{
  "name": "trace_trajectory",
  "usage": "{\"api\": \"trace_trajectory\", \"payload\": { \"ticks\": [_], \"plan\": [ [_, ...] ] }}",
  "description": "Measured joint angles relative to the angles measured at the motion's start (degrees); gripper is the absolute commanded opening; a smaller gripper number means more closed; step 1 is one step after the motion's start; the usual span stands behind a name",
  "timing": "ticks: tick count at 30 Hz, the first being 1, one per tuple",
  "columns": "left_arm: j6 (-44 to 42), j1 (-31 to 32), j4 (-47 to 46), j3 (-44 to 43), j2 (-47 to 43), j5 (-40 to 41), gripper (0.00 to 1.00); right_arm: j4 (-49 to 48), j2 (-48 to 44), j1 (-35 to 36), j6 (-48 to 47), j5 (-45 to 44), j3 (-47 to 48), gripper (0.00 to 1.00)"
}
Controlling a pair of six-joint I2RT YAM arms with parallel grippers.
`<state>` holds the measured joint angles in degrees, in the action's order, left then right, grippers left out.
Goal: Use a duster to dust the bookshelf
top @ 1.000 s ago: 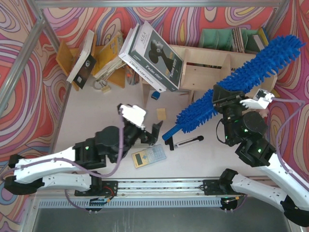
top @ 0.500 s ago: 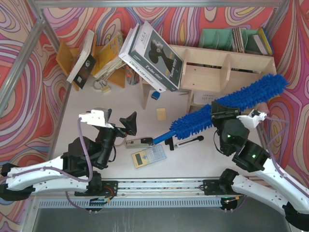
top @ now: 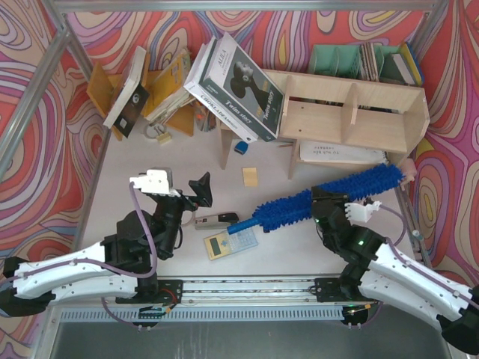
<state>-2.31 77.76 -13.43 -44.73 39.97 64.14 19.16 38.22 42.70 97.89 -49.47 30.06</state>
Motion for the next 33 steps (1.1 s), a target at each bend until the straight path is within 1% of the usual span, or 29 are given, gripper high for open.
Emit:
{"api": "trace_trajectory", "payload": {
  "ticks": [4, 8, 10, 13, 16, 18, 20, 21, 22, 23, 26, 33],
  "plan": [
    [1.14, -1.40, 0.26, 0.44, 0.00, -0.31, 0.99, -0.02, 1.97, -1.05, 5.86, 0.85, -4.31, 0.33],
    [2.32, -2.21, 0.72, 2.10, 0.00, -0.52, 0.98, -2.82, 2.40, -5.01, 7.04, 2.34, -6.82, 0.33],
    [3.19, -2.82, 1.62, 2.95, 0.02, -0.72, 0.98, -4.94, 3.56, -7.67, 7.32, 3.82, -7.58, 0.35],
    [4.52, -3.82, 3.13, 3.34, 0.13, -0.94, 0.98, -8.02, 6.80, -11.30, 7.76, 6.38, -8.44, 0.41],
    [5.92, -4.76, 4.22, 3.37, 0.17, -1.27, 0.98, -11.13, 10.80, -13.97, 8.07, 9.25, -9.29, 0.43],
    [6.91, -5.31, 5.11, 3.37, 0.24, -1.42, 0.99, -13.53, 13.42, -15.56, 8.07, 11.37, -10.01, 0.50],
    [7.91, -5.75, 6.21, 3.37, 0.35, -1.57, 0.99, -15.28, 15.65, -16.85, 8.22, 13.22, -10.47, 0.61],
    [8.41, -5.95, 6.69, 3.37, 0.50, -1.60, 0.99, -15.74, 16.44, -17.22, 8.39, 13.99, -10.54, 0.73],
    [8.87, -6.14, 7.19, 3.37, 0.66, -1.60, 0.98, -15.82, 16.90, -17.38, 8.55, 14.47, -10.54, 0.89],
    [9.31, -6.34, 7.82, 3.37, 0.81, -1.60, 0.99, -15.74, 17.11, -17.53, 8.70, 15.10, -10.54, 0.97],
    [10.16, -6.80, 9.51, 3.37, 1.01, -1.46, 0.98, -14.45, 16.92, -17.57, 9.51, 15.72, -9.94, 0.99],
    [10.95, -9.38, 11.37, 3.26, 1.86, 0.81, 0.98, -6.86, 13.77, -17.59, 8.98, 15.30, -6.29, 0.99]
  ]
}}
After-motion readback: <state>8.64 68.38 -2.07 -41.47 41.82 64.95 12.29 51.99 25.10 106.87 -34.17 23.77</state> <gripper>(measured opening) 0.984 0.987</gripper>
